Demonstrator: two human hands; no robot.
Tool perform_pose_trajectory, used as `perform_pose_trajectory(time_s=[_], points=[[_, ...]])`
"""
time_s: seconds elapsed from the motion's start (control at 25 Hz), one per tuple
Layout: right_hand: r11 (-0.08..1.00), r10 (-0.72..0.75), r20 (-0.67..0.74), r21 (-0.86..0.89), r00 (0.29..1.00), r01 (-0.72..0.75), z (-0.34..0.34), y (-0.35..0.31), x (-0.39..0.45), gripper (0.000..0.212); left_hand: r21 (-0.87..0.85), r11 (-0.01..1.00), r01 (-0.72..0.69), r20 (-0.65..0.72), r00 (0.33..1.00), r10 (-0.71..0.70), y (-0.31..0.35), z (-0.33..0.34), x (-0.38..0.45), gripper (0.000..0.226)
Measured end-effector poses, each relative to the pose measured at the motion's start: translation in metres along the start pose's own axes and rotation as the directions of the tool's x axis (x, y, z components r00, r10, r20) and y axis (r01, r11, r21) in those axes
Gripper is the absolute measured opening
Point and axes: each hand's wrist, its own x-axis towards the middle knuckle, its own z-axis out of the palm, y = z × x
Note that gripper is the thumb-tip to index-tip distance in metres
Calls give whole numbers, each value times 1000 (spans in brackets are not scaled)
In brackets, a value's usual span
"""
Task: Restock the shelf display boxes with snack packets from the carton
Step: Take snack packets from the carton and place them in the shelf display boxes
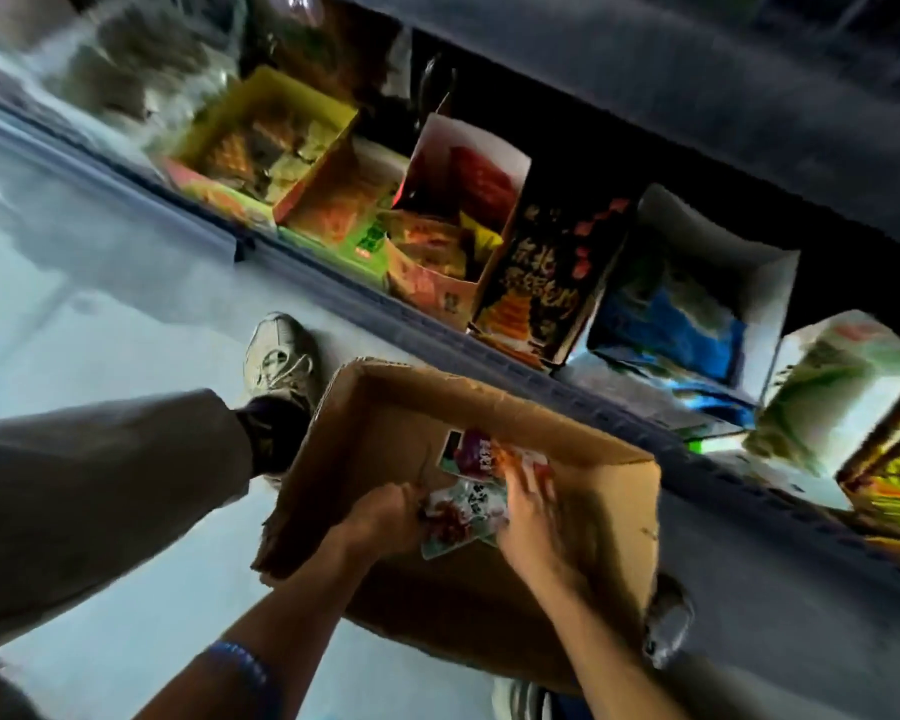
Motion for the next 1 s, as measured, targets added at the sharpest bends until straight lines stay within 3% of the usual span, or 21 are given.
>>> perform_pose_trajectory(time_s=[0.12, 0.24, 0.28, 0.36, 0.44, 0.56, 0.72, 0.8, 0.88, 0.96, 1.0], points=[[951, -87, 76, -291, 993, 106, 13, -7, 41, 86, 23, 997, 76, 39, 996, -77, -2, 30, 25, 45], [923, -80, 115, -367, 990, 117, 13, 6, 57, 69, 37, 997, 74, -36, 997, -73, -4, 59, 50, 90], [935, -66, 94, -341, 993, 94, 8, 12, 58, 59, 2, 997, 77, -71, 995, -77, -1, 63, 57, 96], [970, 32, 35, -240, 999, -22, -7, 26, 51, 44, -104, 992, 74, -169, 981, -91, 8, 76, 72, 87], [986, 149, 19, -73, 989, -148, -17, 38, 44, 32, -164, 986, 33, -175, 983, -62, 19, 81, 78, 79], [948, 277, 64, 147, 959, -283, -27, 32, 34, 38, -85, 996, -9, -106, 994, 0, 33, 83, 80, 75], [963, 215, -3, 170, 977, -211, -42, 16, 27, 45, -70, 984, -165, -75, 984, 160, 49, 83, 86, 79], [959, 213, -31, 198, 977, -202, -49, 17, 25, 43, 88, 930, -356, -13, 933, 359, 60, 80, 90, 76], [955, 222, -39, 211, 974, -209, -55, 22, 24, 44, 310, 798, -517, 81, 850, 520, 74, 75, 101, 71], [959, 219, -32, 189, 975, -209, -61, 26, 22, 44, 494, 687, -533, 77, 814, 576, 94, 63, 111, 70], [961, 222, -34, 179, 975, -213, -62, 28, 21, 44, 496, 696, -518, 85, 827, 555, 104, 59, 112, 69]])
